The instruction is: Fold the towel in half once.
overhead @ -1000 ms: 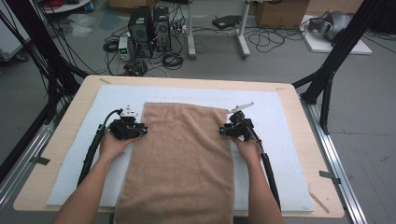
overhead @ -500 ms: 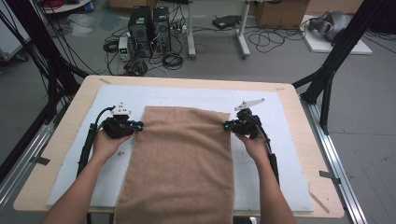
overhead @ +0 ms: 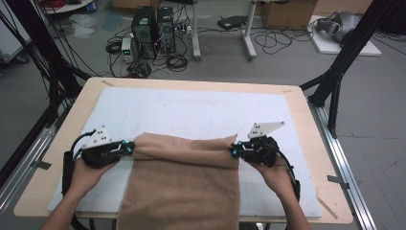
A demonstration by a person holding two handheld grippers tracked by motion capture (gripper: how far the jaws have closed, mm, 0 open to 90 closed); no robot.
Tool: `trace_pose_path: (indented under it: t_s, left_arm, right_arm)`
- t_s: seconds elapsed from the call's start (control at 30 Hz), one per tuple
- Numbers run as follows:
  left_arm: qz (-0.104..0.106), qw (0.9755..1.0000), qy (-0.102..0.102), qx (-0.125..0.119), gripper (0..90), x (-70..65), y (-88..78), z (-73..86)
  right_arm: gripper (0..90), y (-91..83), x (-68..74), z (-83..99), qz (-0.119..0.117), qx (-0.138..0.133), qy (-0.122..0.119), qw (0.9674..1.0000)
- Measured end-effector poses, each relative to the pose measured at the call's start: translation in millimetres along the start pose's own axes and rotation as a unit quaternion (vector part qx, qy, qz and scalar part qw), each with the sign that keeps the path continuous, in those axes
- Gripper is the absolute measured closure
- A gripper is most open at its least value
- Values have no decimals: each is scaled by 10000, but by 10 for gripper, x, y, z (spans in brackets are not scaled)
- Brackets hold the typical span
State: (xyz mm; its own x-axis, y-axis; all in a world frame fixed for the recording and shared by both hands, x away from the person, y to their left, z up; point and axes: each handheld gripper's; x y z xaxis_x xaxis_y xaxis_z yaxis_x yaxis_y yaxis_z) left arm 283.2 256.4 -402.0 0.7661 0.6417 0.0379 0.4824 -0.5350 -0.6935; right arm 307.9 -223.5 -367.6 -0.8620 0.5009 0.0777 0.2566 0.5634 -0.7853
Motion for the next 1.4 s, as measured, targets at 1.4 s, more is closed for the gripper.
trace_pose_path:
  t_s: [1.4]
  left_arm:
    - [313,9944,-289,970,711,166,624,-79]
  right_arm:
    - [604,666,-214,236,-85,561,618,9965]
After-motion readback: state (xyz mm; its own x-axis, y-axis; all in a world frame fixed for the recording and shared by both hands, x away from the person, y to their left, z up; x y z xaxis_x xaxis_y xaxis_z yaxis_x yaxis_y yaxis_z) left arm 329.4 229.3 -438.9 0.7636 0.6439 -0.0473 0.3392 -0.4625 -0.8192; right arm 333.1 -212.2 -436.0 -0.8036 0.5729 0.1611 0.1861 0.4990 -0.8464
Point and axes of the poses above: each handheld gripper's, and its own axes: y roughly forward along the jaws, z roughly out of its underside, x roughly to its left, and after that the axes turned 14 degrees about x, right-handed
